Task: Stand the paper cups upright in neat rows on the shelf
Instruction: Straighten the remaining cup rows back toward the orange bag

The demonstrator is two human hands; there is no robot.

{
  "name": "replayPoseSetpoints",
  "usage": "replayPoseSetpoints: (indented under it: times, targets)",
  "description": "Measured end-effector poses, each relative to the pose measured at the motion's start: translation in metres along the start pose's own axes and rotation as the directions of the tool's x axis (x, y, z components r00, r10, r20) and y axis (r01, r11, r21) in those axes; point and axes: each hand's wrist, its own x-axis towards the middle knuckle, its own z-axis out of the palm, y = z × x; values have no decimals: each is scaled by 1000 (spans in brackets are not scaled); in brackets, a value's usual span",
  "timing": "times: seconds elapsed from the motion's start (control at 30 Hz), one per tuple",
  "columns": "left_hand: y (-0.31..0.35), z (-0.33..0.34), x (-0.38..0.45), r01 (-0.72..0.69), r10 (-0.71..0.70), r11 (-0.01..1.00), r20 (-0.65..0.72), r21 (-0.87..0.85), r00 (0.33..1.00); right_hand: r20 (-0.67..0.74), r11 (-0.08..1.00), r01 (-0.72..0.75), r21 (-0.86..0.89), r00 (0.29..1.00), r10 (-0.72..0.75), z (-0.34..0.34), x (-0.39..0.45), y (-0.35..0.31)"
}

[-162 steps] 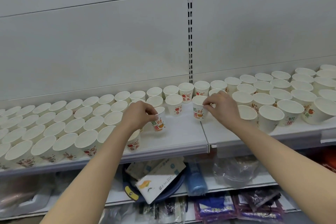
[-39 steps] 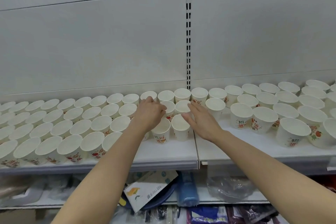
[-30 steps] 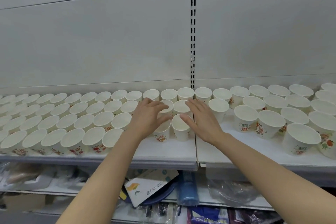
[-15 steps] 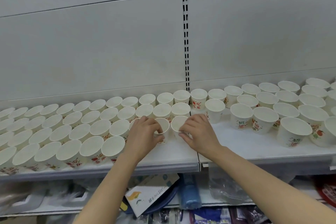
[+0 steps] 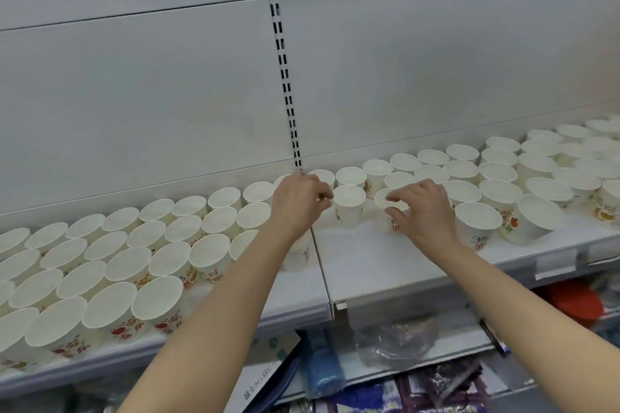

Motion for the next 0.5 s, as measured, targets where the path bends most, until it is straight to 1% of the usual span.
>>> replayPoseSetpoints:
  times: [0.07, 0.13, 0.2, 0.33, 0.5]
  targets:
    - [10, 7, 20, -64, 56, 996, 109, 68, 992, 71, 1000, 2, 16, 998, -3, -11, 2, 14]
    - [17, 15, 32, -120, 92, 983, 200, 137, 975, 130, 998, 53, 21, 990, -55, -16, 2, 25]
    - [19, 21, 36, -135, 92, 975, 238, 175, 967, 168, 994, 111, 3, 980, -110, -15, 4, 35]
    - [11, 22, 30, -88, 48, 981, 224, 173, 973, 205, 988, 155, -5, 967, -151, -9, 13, 43]
    - [-4, 13, 12, -50, 32, 985, 109, 167, 994, 244, 985, 172, 16, 955, -171, 1, 18, 36]
